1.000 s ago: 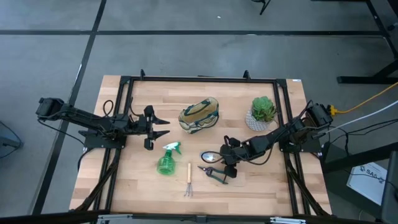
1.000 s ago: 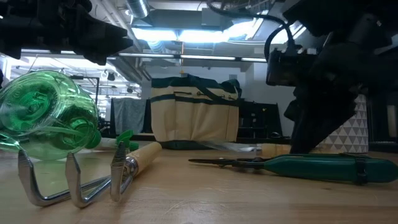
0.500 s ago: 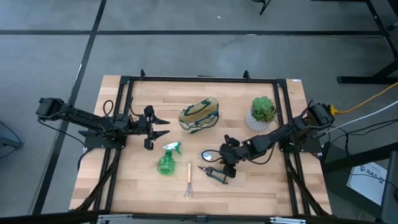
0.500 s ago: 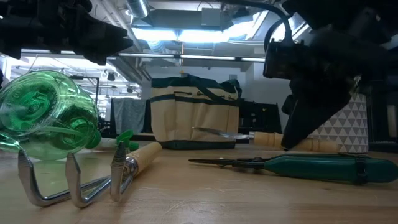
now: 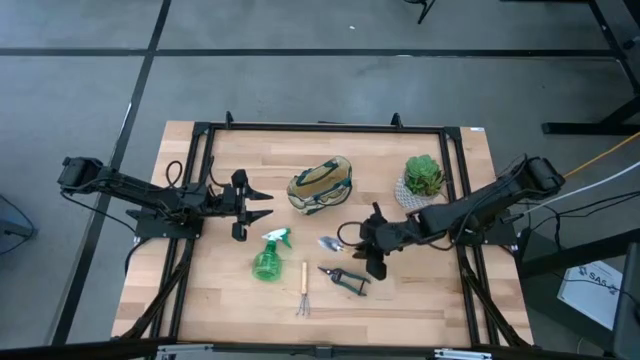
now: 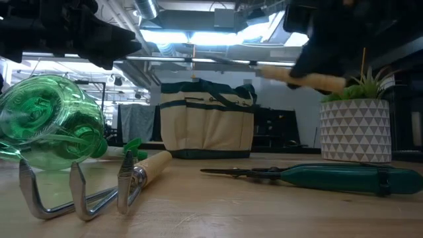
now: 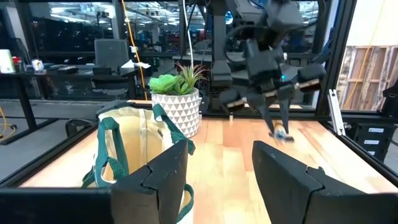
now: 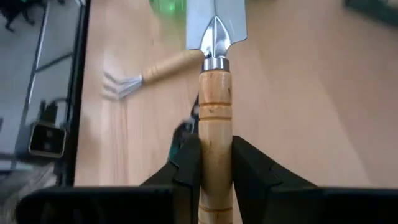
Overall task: Pick & Place Garden tools in Gardening bag
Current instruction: Put the trowel into the gardening bag
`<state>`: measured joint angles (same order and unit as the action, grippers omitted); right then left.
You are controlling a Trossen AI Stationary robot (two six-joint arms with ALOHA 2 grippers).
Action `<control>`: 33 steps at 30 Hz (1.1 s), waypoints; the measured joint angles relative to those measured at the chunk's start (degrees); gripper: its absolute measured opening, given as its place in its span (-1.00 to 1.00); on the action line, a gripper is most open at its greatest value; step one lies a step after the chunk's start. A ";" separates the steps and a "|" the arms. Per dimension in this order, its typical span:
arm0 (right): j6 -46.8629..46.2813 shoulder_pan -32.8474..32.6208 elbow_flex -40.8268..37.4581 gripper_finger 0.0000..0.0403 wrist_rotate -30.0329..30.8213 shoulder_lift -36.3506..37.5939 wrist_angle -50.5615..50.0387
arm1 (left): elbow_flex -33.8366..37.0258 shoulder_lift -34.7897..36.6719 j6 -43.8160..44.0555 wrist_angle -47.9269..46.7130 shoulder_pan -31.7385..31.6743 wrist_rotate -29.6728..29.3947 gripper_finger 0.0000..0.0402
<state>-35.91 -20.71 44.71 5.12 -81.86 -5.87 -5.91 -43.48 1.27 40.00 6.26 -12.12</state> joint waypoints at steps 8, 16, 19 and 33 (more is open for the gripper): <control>10.21 2.34 0.00 -0.67 7.02 1.35 10.62 | 0.00 0.00 0.01 -0.02 0.00 0.00 -0.12; 12.67 4.63 0.00 -0.67 6.91 1.35 17.72 | 0.00 0.00 0.01 -0.14 0.02 0.00 -0.12; 15.19 5.05 0.00 -0.67 6.89 1.35 18.97 | 0.00 0.00 0.01 -0.14 0.00 0.00 -0.12; 23.54 6.24 0.00 -0.58 7.26 1.35 28.54 | 0.00 0.00 0.01 -0.14 0.01 0.00 -0.12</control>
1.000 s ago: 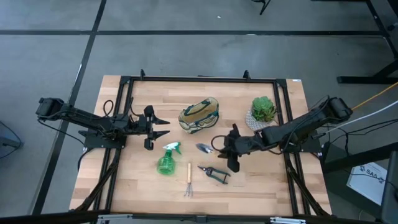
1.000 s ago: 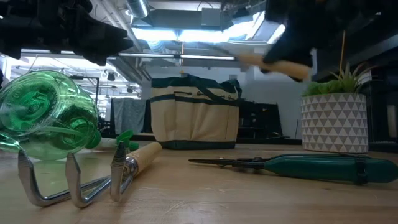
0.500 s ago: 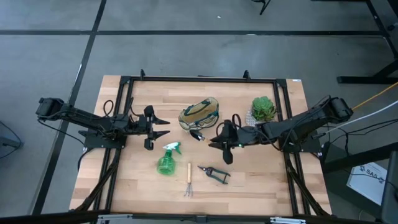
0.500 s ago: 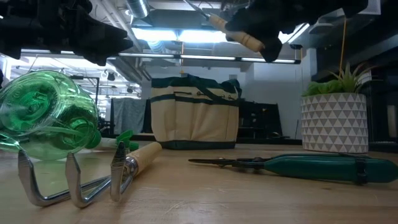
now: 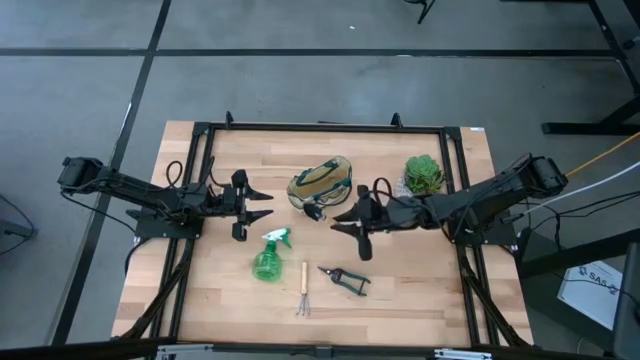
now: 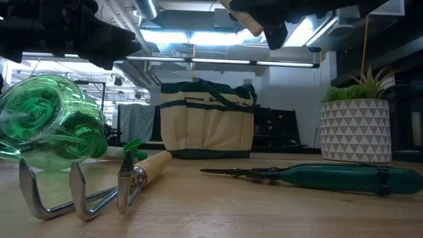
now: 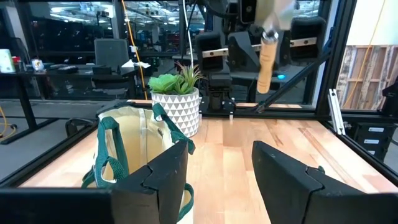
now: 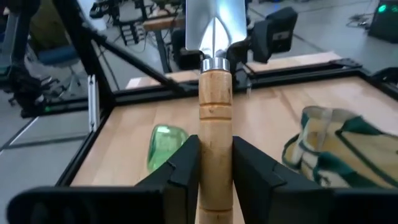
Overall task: Pick & Place Garden tools in Gardening bag
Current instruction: Put the trowel into the gardening bag
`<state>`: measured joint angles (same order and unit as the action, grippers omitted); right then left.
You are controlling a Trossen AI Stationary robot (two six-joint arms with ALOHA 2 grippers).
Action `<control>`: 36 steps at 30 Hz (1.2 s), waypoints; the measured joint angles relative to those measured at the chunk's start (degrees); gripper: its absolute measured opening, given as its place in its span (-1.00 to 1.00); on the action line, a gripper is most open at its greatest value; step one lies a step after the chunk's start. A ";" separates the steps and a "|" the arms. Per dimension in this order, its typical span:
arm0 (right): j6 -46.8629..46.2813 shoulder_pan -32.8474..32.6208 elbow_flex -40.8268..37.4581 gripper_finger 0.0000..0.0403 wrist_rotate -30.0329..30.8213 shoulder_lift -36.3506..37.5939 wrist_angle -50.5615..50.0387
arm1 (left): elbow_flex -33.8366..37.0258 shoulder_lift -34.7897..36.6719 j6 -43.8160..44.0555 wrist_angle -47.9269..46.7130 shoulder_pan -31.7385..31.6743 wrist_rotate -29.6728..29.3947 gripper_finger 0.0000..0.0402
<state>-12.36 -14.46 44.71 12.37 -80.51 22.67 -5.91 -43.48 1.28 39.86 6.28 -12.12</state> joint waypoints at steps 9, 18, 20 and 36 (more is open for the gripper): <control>6.40 4.15 0.00 -0.64 0.05 -0.02 7.72 | 0.00 0.00 0.00 0.00 -0.01 0.00 -0.12; 11.63 8.10 0.00 -0.65 0.05 -0.02 9.42 | 0.00 0.00 0.00 0.00 0.00 0.00 -0.12; 11.92 8.38 0.00 -0.65 0.05 -0.02 9.34 | 0.00 0.00 0.00 0.00 0.01 0.00 -0.12; 14.98 8.79 0.00 -0.63 6.04 -0.04 6.22 | 0.00 0.00 -0.02 0.00 -0.01 0.00 -0.12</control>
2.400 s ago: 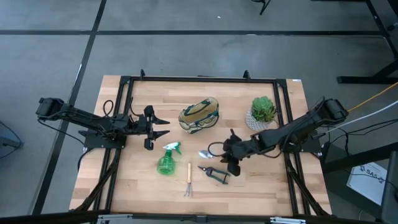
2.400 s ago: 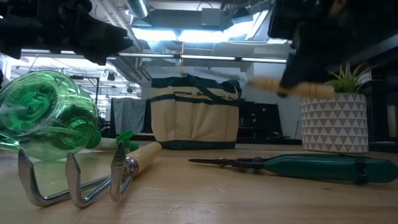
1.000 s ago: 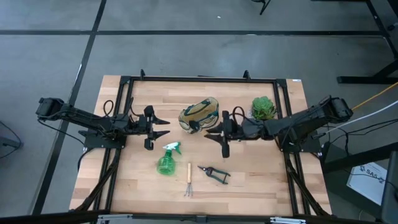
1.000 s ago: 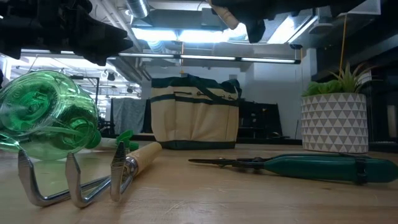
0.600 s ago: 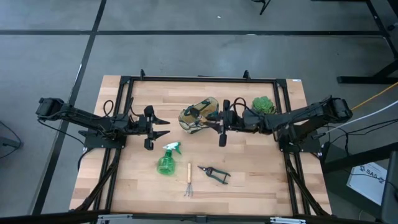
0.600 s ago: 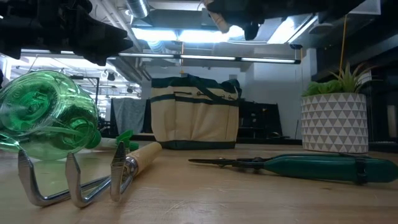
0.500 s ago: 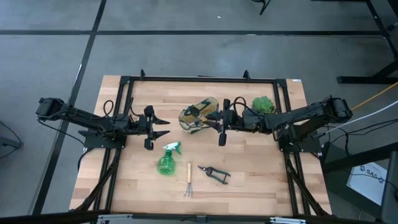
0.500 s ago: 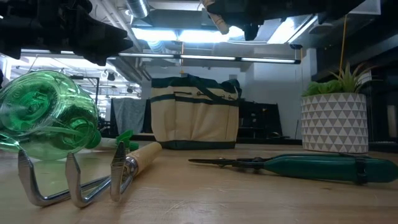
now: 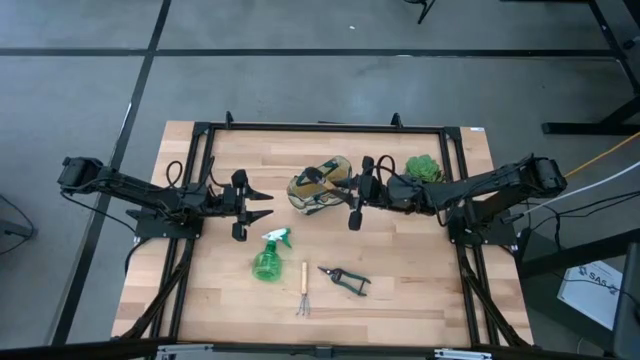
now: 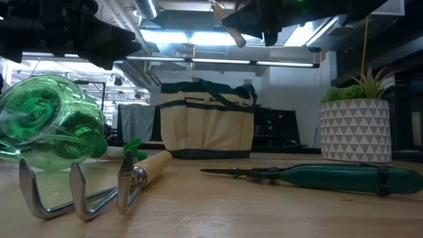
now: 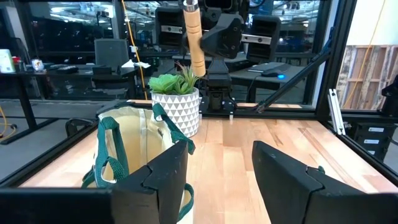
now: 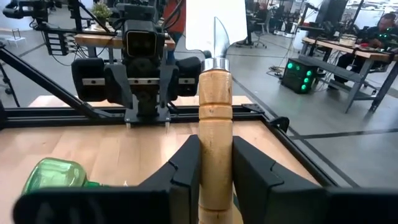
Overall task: Pick & Place Garden tools in Gardening bag
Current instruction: Put the trowel into the gardening bag
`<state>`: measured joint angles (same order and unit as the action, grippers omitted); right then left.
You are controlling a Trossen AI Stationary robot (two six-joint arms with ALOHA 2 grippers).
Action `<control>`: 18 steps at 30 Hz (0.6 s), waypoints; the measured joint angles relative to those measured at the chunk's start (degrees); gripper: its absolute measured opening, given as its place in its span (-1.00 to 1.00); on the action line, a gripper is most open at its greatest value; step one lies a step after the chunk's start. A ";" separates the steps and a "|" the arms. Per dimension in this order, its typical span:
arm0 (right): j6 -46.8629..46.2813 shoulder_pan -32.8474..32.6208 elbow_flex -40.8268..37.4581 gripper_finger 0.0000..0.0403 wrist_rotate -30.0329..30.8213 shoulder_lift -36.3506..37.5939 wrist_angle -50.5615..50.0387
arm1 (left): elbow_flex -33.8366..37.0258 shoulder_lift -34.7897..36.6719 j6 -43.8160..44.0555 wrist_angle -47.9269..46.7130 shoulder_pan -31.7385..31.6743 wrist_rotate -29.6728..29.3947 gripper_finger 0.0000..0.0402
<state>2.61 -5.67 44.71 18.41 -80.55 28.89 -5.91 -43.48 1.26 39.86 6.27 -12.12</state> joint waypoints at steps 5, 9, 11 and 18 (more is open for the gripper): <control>2.12 0.04 0.00 -0.63 1.67 0.00 -0.21 | 0.00 0.00 0.00 0.01 0.00 0.00 -0.12; 6.60 0.09 0.00 -0.63 5.37 0.00 -1.59 | 0.00 0.00 0.00 0.02 0.01 0.00 -0.12; 7.26 0.44 0.00 -0.63 6.56 0.00 -3.28 | 0.00 0.00 0.03 0.01 0.00 0.00 -0.12; 7.30 3.17 0.00 -0.63 7.11 0.00 -11.24 | 0.00 0.00 0.02 0.02 -0.01 0.00 -0.12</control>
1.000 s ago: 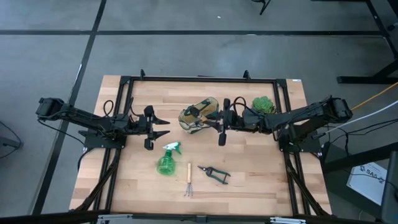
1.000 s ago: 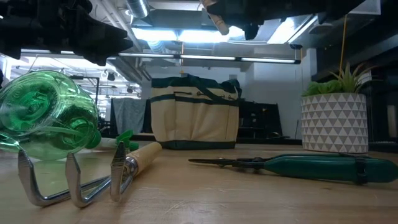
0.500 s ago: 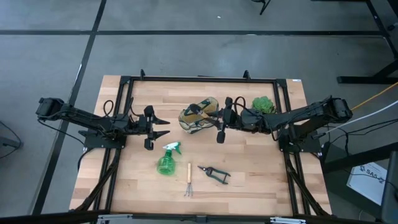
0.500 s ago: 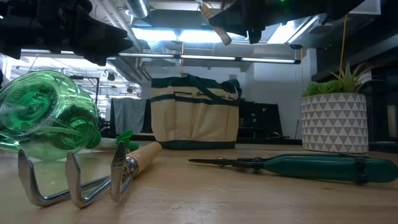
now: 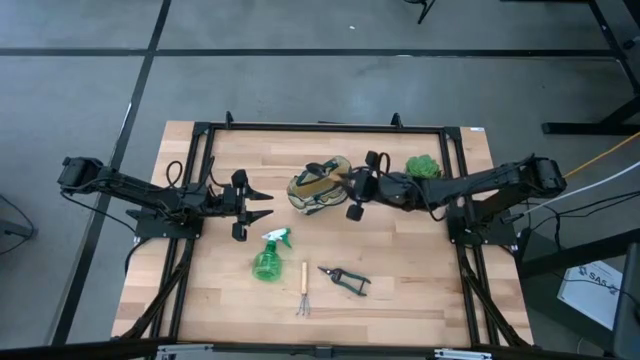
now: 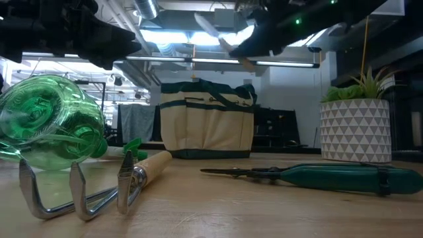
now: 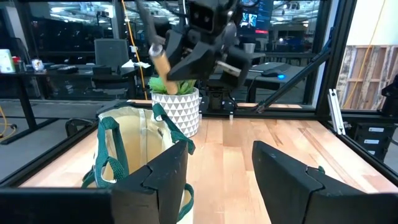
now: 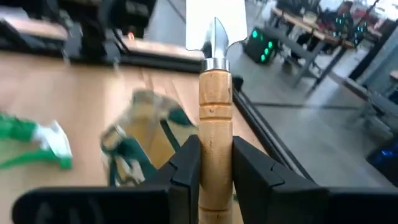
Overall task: Pick & Place Garden tools in Gardening bag
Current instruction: Put the trowel into the gardening bag
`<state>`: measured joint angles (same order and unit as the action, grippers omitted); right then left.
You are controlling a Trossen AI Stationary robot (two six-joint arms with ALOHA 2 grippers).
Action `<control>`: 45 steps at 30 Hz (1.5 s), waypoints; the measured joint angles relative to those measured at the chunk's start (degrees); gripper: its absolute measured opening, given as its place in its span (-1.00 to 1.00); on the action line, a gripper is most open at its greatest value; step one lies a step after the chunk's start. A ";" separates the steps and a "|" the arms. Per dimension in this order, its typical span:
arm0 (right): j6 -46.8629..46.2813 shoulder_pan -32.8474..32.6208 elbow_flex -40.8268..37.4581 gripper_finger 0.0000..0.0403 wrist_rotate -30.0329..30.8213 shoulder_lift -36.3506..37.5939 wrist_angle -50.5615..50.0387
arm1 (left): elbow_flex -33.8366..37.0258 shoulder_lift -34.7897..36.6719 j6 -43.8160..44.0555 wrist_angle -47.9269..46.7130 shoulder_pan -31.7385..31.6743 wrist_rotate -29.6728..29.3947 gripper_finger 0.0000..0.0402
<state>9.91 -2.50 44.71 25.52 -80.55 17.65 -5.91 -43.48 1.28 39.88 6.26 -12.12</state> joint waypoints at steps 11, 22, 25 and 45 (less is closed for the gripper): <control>0.40 3.07 10.00 -0.64 3.24 -0.02 -26.32 | 0.00 0.00 -0.01 0.00 0.01 0.00 -0.12; 9.31 6.01 14.12 -0.64 3.44 -0.02 -35.28 | 0.00 0.00 0.00 0.00 0.02 0.00 -0.12; 12.48 5.47 14.12 -0.64 3.39 -0.02 -35.47 | 0.00 0.00 -0.02 0.00 0.00 0.00 -0.12; 32.73 5.07 14.14 -0.51 -3.46 -3.49 -32.07 | 0.00 0.00 0.00 -0.08 0.02 0.00 -0.12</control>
<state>42.64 2.57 58.85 22.05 -84.04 -14.42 -5.91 -43.48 1.27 39.80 6.28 -12.12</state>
